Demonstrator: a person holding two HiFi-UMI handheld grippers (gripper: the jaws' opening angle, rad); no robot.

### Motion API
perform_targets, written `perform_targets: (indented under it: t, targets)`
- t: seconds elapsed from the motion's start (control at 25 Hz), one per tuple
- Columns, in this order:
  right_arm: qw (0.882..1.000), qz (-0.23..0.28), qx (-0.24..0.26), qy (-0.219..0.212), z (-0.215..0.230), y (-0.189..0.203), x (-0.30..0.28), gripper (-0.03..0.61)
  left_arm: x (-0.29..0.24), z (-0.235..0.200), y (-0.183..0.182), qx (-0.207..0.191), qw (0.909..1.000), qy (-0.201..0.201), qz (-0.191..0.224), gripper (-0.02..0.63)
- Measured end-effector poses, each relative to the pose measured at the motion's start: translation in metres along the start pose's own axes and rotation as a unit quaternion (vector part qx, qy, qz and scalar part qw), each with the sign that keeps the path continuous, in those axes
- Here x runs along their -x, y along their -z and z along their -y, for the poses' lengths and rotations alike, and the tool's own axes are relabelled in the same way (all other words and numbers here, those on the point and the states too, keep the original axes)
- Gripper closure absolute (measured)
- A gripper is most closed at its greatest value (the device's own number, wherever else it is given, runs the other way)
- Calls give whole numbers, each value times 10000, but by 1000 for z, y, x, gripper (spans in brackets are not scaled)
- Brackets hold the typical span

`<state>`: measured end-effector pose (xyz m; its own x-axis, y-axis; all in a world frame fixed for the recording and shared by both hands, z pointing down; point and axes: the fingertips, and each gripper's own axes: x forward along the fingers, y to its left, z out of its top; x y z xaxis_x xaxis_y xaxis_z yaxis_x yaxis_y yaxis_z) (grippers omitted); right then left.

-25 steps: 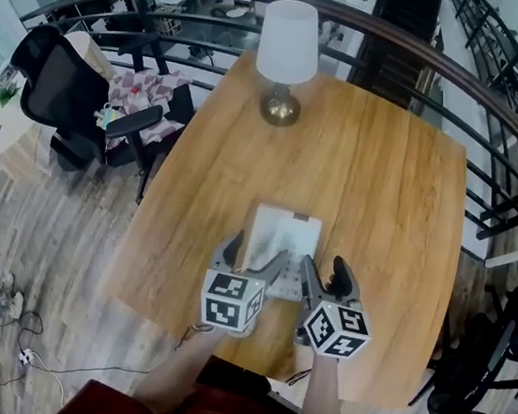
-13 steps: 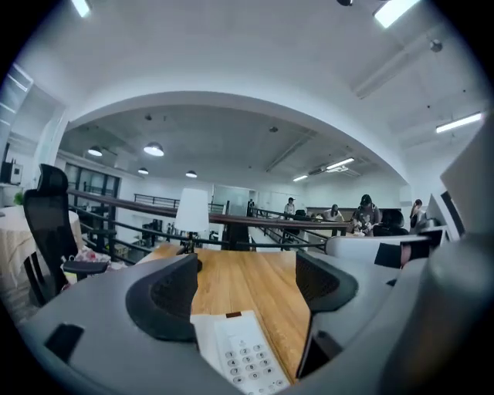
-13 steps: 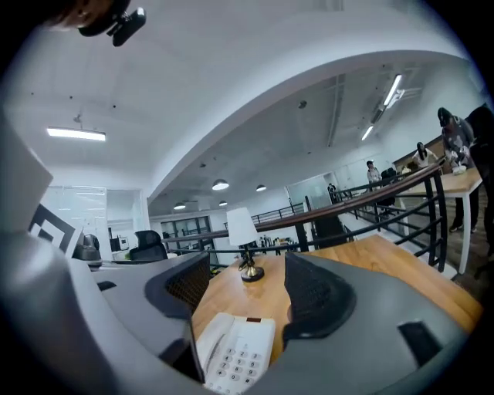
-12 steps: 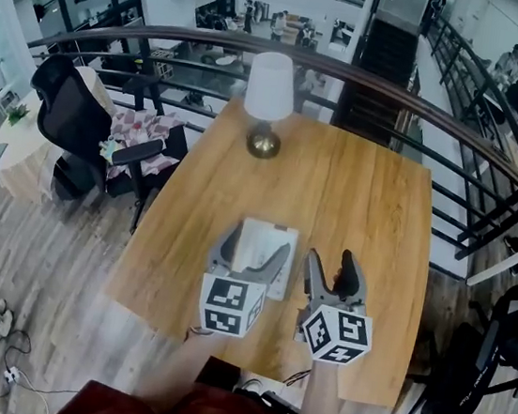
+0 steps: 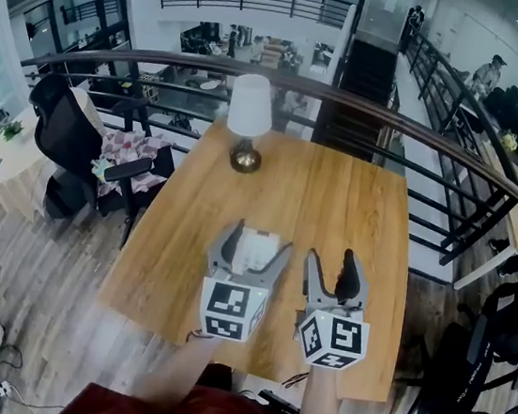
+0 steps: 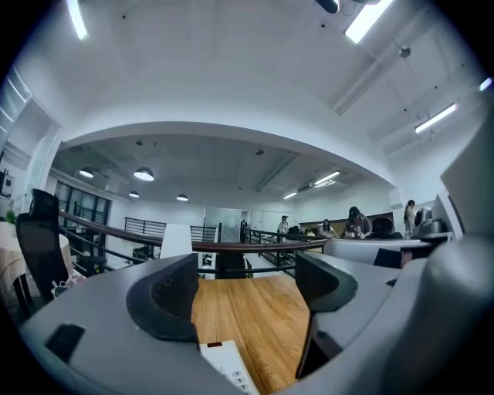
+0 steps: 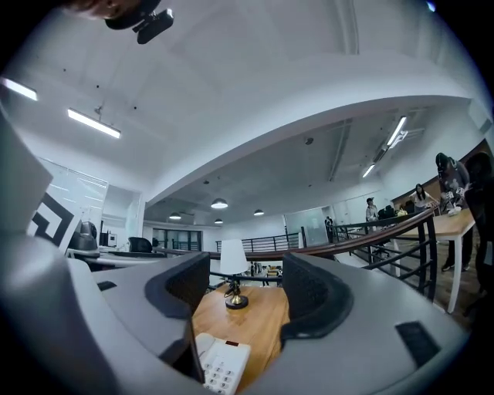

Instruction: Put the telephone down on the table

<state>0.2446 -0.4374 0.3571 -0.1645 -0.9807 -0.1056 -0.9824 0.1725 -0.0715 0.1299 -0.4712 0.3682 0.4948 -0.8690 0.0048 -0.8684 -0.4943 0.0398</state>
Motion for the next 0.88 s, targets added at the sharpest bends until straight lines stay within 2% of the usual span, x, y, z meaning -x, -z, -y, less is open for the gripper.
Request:
perform_targets:
  t: [0.4, 0.48, 0.52, 0.6, 0.64, 0.88]
  targets:
    - [9998, 206, 45, 8, 4, -12, 11, 295, 2, 18, -6, -48, 9999, 118, 49, 207]
    - [9997, 231, 26, 7, 5, -12, 12, 349, 3, 19, -7, -44, 9999, 130, 60, 213]
    - [9997, 246, 19, 19, 7, -12, 13, 377, 3, 19, -7, -41, 9999, 119, 73, 235]
    - [9996, 275, 24, 57, 9, -13, 14, 418, 3, 19, -8, -35, 9999, 75, 125, 374]
    - [9996, 285, 34, 76, 10, -13, 14, 434, 3, 19, -9, -37, 9999, 63, 147, 416]
    - [9994, 280, 52, 196, 16, -14, 14, 517, -1, 22, -11, -27, 9998, 65, 206, 553]
